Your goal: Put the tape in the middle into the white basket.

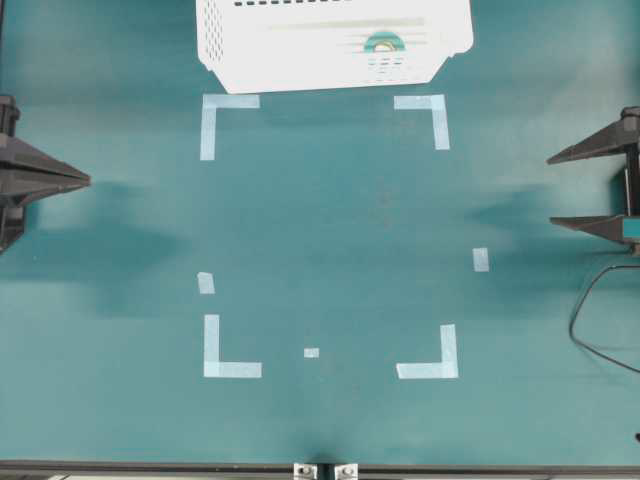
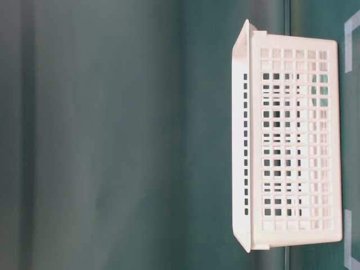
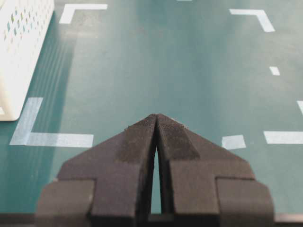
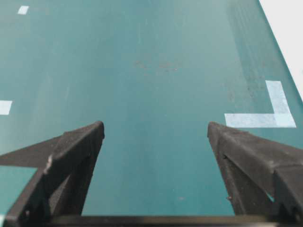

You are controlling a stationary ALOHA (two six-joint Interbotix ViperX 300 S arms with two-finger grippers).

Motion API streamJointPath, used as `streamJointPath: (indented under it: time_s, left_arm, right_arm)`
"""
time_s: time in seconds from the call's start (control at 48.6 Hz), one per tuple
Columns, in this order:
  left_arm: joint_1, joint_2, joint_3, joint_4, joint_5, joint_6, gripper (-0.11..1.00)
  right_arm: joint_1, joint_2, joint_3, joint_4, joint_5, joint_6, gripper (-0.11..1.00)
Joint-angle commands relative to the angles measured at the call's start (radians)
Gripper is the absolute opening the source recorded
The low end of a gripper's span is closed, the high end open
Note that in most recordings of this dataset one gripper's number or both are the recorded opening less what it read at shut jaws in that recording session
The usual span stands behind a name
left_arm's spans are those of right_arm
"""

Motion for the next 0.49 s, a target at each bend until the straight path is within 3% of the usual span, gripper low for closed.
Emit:
streamJointPath:
  time_s: [0.0, 0.474]
  left_arm:
    - [-0.003, 0.009, -0.012, -0.002, -0.008, 0.002, -0.11]
    - [-0.003, 0.009, -0.012, 0.000, -0.009, 0.002, -0.11]
  right_arm:
    - [0.003, 0.003, -0.009, -0.003, -0.009, 0.003, 0.97]
    - [0.002, -0.003, -0.008, -0.003, -0.006, 0.003, 0.97]
